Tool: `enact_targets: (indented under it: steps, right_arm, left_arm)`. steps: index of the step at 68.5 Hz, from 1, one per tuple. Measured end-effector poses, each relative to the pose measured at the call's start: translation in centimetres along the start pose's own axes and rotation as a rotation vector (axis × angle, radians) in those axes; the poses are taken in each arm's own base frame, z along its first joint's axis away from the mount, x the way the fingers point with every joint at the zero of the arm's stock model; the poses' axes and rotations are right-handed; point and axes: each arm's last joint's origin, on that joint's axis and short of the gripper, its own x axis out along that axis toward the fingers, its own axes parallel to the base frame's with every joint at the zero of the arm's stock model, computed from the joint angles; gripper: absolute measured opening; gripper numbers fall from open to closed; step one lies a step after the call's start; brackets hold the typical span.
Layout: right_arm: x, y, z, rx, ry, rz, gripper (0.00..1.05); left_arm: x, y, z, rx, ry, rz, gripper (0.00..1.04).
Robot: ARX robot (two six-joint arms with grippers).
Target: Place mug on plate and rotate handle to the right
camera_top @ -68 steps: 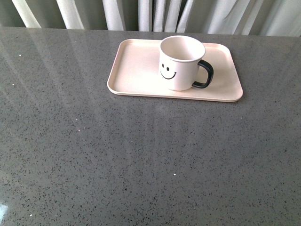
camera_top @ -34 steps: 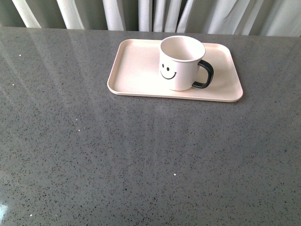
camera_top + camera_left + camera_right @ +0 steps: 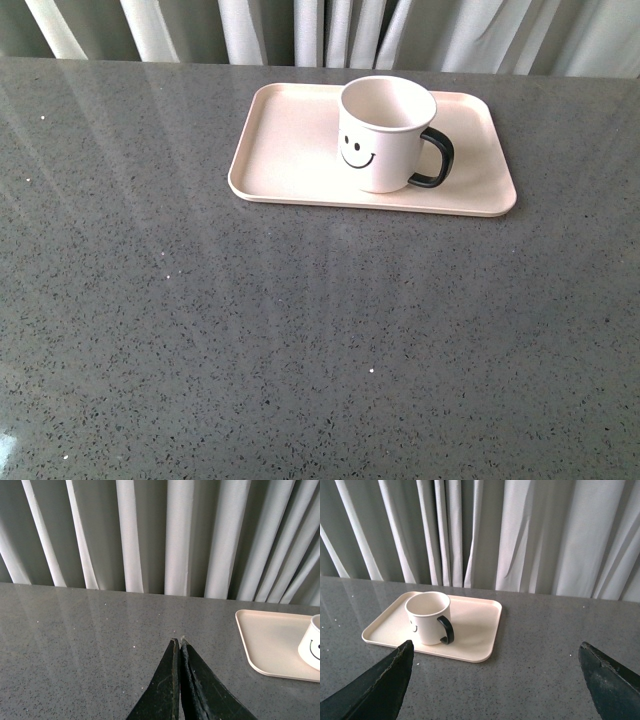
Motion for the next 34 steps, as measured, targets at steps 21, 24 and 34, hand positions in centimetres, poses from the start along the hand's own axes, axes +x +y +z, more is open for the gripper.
enact_targets:
  steps: [21,24,34]
  right_arm:
    - [0.0,0.0,0.0,0.000,0.000,0.000,0.96]
    - [0.0,0.0,0.0,0.000,0.000,0.000,0.96]
    - [0.0,0.0,0.0,0.000,0.000,0.000,0.96]
  left_arm:
    - [-0.6,0.0,0.0,0.000,-0.001,0.000,0.01]
    - [-0.6,0.0,0.0,0.000,-0.001,0.000,0.01]
    - [-1.6,0.0,-0.5,0.000,0.028,0.000,0.01]
